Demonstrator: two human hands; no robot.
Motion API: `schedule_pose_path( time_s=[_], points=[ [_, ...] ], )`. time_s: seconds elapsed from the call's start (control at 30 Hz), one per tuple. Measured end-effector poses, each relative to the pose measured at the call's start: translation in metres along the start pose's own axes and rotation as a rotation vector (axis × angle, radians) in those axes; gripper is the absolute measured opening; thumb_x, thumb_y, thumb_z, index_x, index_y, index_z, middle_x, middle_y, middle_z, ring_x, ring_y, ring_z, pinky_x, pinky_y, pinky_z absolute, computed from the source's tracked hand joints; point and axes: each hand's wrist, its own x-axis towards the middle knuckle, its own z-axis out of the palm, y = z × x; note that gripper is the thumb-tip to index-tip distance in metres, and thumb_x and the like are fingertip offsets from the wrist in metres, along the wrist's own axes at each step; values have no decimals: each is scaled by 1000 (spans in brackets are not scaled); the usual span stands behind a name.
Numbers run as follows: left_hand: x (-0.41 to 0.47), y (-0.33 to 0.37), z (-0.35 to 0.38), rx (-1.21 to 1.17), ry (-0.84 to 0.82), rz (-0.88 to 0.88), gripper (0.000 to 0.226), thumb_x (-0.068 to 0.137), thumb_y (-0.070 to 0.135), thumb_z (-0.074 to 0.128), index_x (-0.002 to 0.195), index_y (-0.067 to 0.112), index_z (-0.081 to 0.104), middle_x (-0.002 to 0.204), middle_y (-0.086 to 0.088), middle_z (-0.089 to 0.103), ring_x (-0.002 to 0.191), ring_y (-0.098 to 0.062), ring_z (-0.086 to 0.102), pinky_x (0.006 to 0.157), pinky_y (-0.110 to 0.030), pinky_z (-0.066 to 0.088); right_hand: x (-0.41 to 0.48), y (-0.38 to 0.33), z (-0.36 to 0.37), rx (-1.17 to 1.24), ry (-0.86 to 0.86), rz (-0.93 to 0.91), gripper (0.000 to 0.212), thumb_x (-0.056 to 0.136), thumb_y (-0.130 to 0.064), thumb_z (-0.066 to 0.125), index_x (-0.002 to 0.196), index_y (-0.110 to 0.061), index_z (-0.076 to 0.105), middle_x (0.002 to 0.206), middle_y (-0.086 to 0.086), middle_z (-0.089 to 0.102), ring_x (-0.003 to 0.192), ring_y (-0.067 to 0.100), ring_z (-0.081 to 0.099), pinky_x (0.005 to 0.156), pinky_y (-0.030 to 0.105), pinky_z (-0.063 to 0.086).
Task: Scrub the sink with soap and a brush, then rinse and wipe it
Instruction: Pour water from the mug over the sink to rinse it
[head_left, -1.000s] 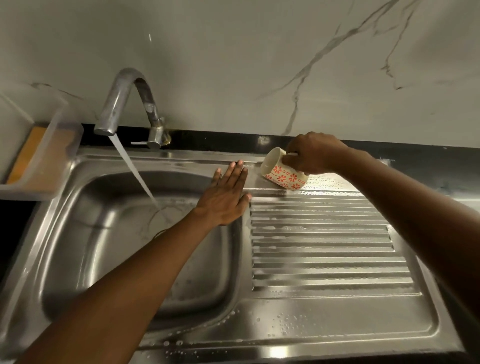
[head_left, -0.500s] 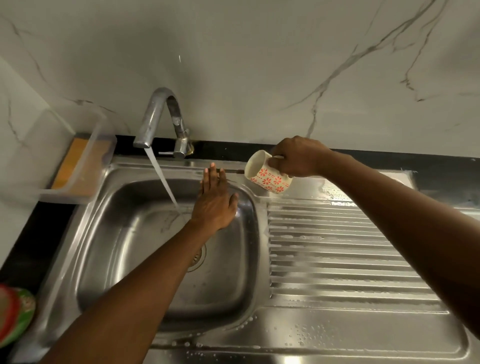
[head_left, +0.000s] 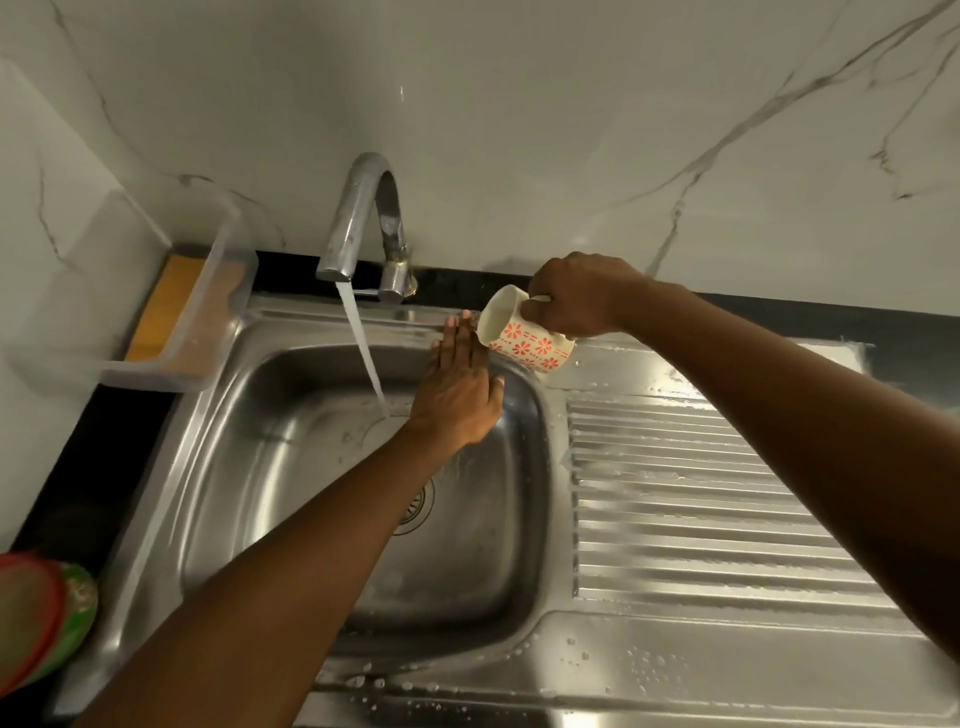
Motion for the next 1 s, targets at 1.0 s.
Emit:
schedule_pose_path(
  time_s=[1.0],
  points=[
    [47,236,56,97,-187,275,73,112,52,17,167,16,-13,174,-4,-27,160,-23,-25,133,-49,-6,-152,254,10,-222,-53,226,42,101,-54,50,122,-24,72,102,0,77,83,21,72,74,34,60]
  ],
)
